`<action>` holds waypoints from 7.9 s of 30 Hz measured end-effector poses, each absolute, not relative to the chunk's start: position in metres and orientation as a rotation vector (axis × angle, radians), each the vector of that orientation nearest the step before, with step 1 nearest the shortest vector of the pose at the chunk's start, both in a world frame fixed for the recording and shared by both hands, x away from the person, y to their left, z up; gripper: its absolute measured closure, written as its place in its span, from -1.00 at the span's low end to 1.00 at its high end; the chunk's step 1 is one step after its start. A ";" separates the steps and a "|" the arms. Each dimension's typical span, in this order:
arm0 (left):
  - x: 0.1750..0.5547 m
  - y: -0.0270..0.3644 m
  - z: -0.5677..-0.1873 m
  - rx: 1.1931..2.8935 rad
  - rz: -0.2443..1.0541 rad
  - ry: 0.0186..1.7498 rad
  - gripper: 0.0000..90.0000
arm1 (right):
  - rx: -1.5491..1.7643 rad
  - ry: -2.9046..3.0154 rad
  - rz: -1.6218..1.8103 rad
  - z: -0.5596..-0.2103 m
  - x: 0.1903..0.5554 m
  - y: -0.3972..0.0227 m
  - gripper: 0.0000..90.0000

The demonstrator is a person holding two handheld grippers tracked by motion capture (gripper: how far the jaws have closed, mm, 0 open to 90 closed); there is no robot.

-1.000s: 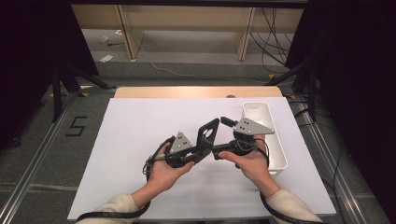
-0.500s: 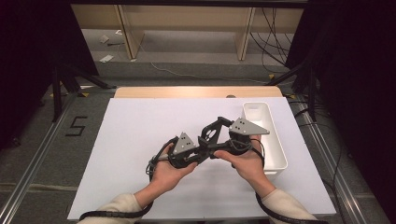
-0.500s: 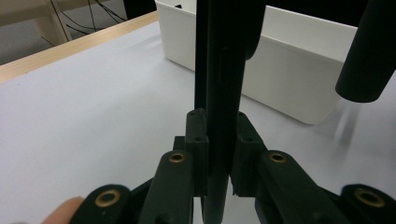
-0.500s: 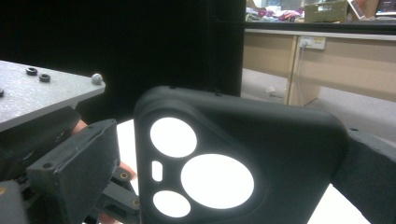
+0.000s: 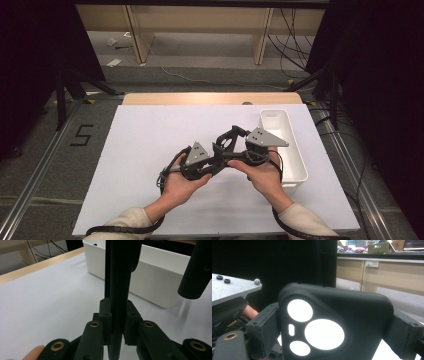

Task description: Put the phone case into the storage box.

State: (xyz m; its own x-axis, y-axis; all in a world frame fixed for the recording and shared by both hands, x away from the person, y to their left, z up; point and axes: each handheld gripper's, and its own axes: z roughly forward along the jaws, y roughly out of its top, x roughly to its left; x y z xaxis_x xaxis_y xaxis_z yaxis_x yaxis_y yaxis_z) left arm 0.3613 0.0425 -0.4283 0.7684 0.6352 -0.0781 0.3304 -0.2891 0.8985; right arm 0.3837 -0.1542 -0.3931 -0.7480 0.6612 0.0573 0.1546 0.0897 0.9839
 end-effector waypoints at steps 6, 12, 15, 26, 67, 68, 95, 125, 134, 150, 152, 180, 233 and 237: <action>0.362 0.043 -0.428 1.895 0.355 0.733 0.76 | 0.803 1.961 1.706 -0.393 0.384 -0.154 -0.70; 0.362 0.044 -0.428 1.897 0.360 0.723 0.76 | 0.831 1.964 1.711 -0.392 0.384 -0.154 -0.68; 0.362 0.046 -0.426 1.897 0.366 0.714 0.75 | 0.853 1.954 1.729 -0.392 0.386 -0.154 -0.67; 0.359 0.049 -0.420 1.932 0.395 0.597 -0.12 | 0.875 1.951 1.738 -0.387 0.386 -0.154 -0.66; 0.352 0.113 -0.425 1.964 0.460 0.653 -1.00 | 0.953 1.837 1.689 -0.375 0.395 -0.184 -0.66; 0.352 0.114 -0.425 1.965 0.461 0.651 -1.00 | 0.954 1.834 1.691 -0.375 0.395 -0.184 -0.66; 0.350 0.129 -0.427 1.951 0.469 0.686 -1.00 | 0.977 1.786 1.684 -0.368 0.398 -0.196 -0.66; 0.347 0.140 -0.430 1.953 0.479 0.707 -1.00 | 1.023 1.713 1.665 -0.360 0.403 -0.216 -0.65; 0.346 0.141 -0.430 1.949 0.472 0.708 -1.00 | 1.033 1.699 1.663 -0.359 0.404 -0.219 -0.65; 0.345 0.143 -0.431 1.952 0.470 0.713 -1.00 | 1.046 1.679 1.658 -0.357 0.405 -0.225 -0.65; 0.345 0.143 -0.431 1.952 0.471 0.713 -1.00 | 1.047 1.677 1.655 -0.358 0.405 -0.225 -0.65; 0.344 0.144 -0.432 1.955 0.460 0.714 -1.00 | 1.061 1.646 1.642 -0.356 0.408 -0.235 -0.65; 0.344 0.145 -0.434 1.955 0.443 0.718 -1.00 | 1.122 1.558 1.597 -0.348 0.415 -0.264 -0.65; 0.344 0.145 -0.434 1.953 0.442 0.720 -1.00 | 1.126 1.553 1.595 -0.349 0.416 -0.266 -0.65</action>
